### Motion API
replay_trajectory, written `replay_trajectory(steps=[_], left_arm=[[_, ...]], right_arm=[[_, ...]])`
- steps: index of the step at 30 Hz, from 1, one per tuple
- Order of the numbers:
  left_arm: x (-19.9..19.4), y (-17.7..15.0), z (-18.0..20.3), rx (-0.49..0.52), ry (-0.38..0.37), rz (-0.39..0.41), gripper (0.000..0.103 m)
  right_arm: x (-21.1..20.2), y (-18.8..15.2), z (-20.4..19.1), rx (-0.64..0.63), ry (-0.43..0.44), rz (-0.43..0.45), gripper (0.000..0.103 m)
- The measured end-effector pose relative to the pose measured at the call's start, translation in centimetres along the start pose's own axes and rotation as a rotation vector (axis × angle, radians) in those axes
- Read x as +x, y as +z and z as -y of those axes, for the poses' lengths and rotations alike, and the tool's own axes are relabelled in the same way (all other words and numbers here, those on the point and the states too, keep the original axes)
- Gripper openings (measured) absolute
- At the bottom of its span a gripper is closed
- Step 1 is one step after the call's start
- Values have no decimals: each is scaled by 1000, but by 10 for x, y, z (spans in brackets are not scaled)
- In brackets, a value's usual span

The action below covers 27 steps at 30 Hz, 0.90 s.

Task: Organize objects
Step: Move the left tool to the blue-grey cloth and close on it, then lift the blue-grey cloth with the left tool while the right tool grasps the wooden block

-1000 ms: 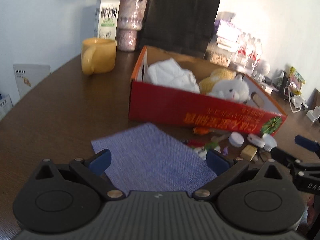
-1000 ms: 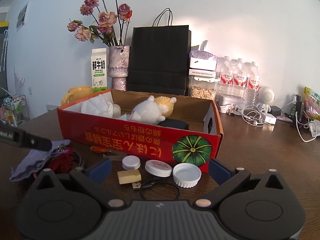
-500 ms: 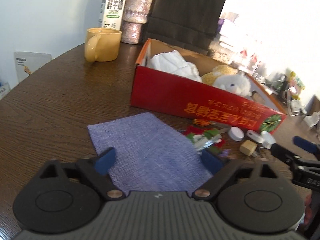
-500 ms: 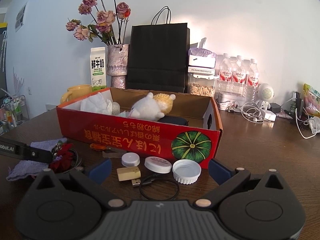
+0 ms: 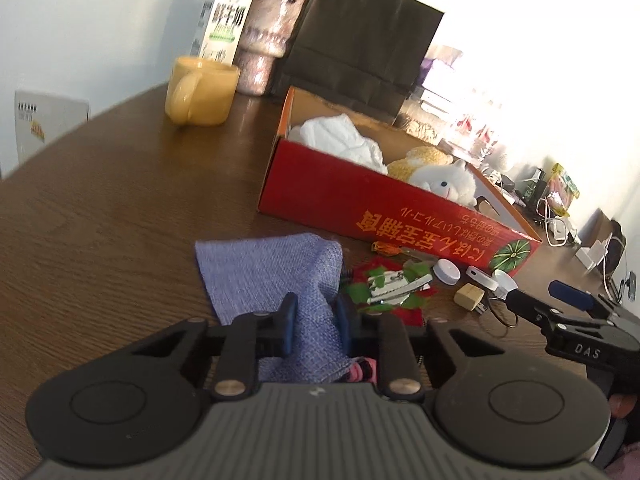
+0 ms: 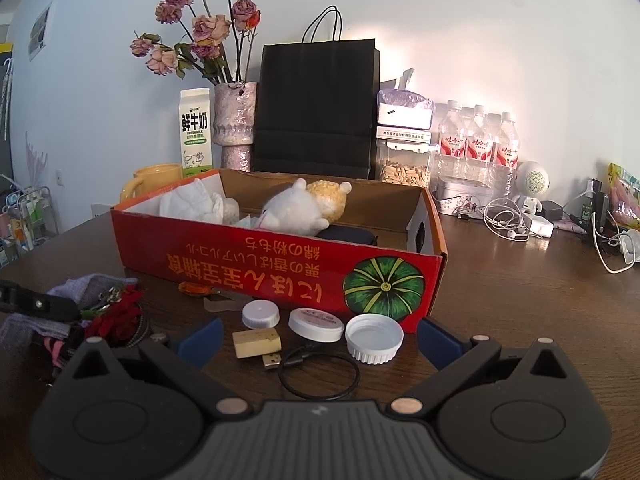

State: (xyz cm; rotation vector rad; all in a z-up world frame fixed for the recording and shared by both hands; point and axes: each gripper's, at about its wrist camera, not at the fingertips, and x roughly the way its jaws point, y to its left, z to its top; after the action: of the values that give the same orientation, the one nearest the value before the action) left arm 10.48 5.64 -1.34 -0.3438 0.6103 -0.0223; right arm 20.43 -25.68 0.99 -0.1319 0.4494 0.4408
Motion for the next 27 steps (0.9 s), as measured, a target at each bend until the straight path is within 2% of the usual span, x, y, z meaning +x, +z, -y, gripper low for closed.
replay_trajectory(steps=[6,9,12,16,18,19,20,21,23,25,26,27], left_arm=[[-17,3,8,139,49,71,20],[-14,6,11,236,112,90,20],[-3,4,15,342,155,60,20],[6,0,10,352,158,7,26],[5,0,8,331,165,18,42],[4,0,7,322,167,30,45],[2,0,7,316,175,40,54],[3,0,7,312,191,48,71],[4,0,8,313,232,66,87],[8,2,7,312,268,56,92],[10,4,6,299,285,51,101],[11,6,4,280,309,51,103]], right_arm=[[2,0,0,1,-3,-9,103],[2,0,0,1,-6,-13,103],[3,0,1,2,-6,-14,103],[3,0,0,2,-6,-14,103],[3,0,0,2,-5,-14,103],[3,0,0,2,-5,-15,103],[3,-1,0,2,-4,-15,103],[3,-1,0,2,-2,-15,103],[3,-2,0,1,-1,-14,103],[3,-2,0,1,2,-14,103],[2,-2,-1,0,4,-14,103],[3,-2,-1,-1,6,-15,103]])
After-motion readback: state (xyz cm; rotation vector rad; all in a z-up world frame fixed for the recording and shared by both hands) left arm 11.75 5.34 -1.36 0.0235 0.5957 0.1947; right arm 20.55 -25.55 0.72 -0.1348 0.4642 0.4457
